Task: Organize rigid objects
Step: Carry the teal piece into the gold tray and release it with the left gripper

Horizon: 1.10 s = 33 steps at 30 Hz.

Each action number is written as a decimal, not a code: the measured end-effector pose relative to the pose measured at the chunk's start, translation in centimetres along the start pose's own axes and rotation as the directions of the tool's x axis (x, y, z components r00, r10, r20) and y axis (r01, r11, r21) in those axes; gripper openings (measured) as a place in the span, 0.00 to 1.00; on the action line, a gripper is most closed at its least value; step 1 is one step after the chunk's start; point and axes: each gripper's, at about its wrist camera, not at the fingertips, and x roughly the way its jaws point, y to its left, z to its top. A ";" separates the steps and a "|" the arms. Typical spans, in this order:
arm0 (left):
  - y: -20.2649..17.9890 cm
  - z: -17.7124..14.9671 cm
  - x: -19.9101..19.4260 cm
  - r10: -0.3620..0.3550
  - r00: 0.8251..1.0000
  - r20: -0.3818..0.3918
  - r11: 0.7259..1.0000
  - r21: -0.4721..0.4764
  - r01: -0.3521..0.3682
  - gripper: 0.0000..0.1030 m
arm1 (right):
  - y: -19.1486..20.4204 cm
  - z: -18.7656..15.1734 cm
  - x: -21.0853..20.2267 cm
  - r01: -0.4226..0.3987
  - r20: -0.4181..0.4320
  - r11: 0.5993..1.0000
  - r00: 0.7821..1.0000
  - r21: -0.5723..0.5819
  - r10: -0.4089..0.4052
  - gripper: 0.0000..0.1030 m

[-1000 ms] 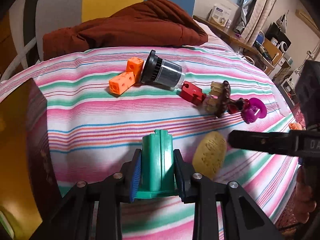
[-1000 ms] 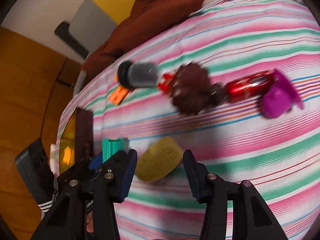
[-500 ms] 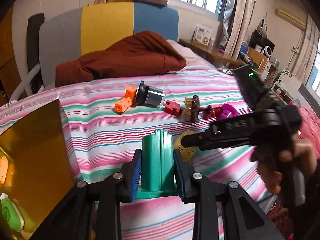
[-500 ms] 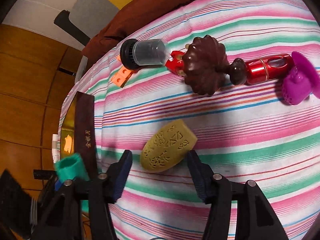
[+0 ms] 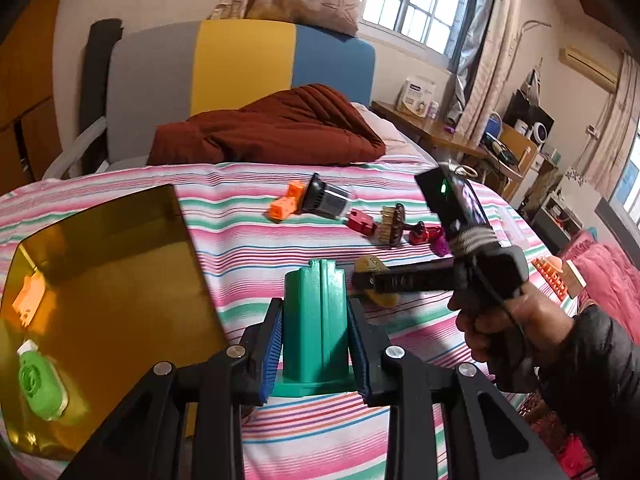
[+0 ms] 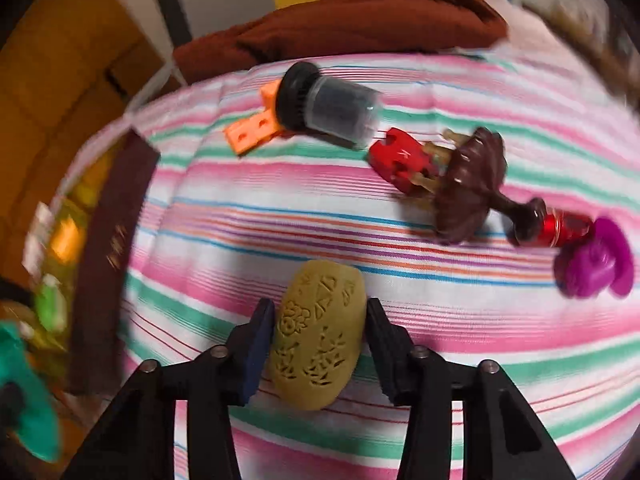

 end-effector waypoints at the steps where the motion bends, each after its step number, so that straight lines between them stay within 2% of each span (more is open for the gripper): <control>1: 0.4 -0.1 -0.2 0.002 1.000 0.001 1.000 -0.009 -0.002 0.29 | 0.2 -0.1 0.1 0.016 0.002 1.000 1.000 -0.020 -0.016 0.43; 3: 1.3 -0.5 -0.9 0.012 1.000 0.005 1.000 -0.028 -0.012 0.29 | 0.5 -0.2 0.2 0.037 0.004 0.997 0.999 -0.067 -0.037 0.42; 8: 4.2 -1.5 -2.6 0.048 0.999 0.005 0.996 -0.080 -0.047 0.29 | -0.4 -0.2 0.2 0.002 0.012 1.000 1.000 -0.032 -0.002 0.42; 13: 8.1 -3.0 -5.6 0.129 0.992 0.009 0.981 -0.147 -0.126 0.29 | 0.3 -0.6 0.2 0.055 0.037 0.992 0.998 -0.116 -0.051 0.42; 17: 11.7 -4.5 -8.7 0.231 0.973 0.019 0.952 -0.210 -0.222 0.29 | 0.4 -0.6 0.3 0.073 0.042 0.989 0.997 -0.131 -0.068 0.42; 19: 13.7 -5.3 -10.2 0.296 0.955 0.019 0.928 -0.242 -0.283 0.29 | 0.5 -0.5 0.4 0.080 0.045 0.987 0.996 -0.136 -0.074 0.42; 23: 17.6 -6.6 -12.0 0.368 0.930 0.005 0.879 -0.328 -0.346 0.29 | 1.0 -0.9 0.1 0.099 0.055 0.983 0.994 -0.155 -0.092 0.42; 25: 18.6 -7.0 -11.8 0.374 0.928 -0.010 0.869 -0.347 -0.354 0.29 | 1.0 -1.1 -0.1 0.104 0.059 0.982 0.994 -0.157 -0.095 0.42; 28: 18.9 -6.9 -10.5 0.362 0.932 -0.009 0.875 -0.340 -0.343 0.29 | 1.3 -1.1 0.1 0.110 0.064 0.980 0.993 -0.164 -0.101 0.42; 30: 19.2 -6.9 -9.1 0.349 0.936 -0.036 0.878 -0.336 -0.340 0.29 | 1.3 -1.1 0.1 0.111 0.066 0.980 0.993 -0.164 -0.101 0.42; 31: 19.2 -6.9 -8.4 0.356 0.933 -0.048 0.878 -0.326 -0.352 0.29 | 1.3 -1.1 0.1 0.111 0.066 0.980 0.993 -0.164 -0.102 0.42; 32: 19.4 -6.9 -7.3 0.380 0.922 -0.077 0.869 -0.312 -0.384 0.29 | 1.4 -1.1 0.1 0.113 0.066 0.980 0.992 -0.164 -0.103 0.42; 33: 19.7 -7.0 -6.8 0.379 0.921 -0.089 0.866 -0.317 -0.387 0.29 | 1.4 -1.2 0.1 0.113 0.066 0.980 0.992 -0.165 -0.103 0.42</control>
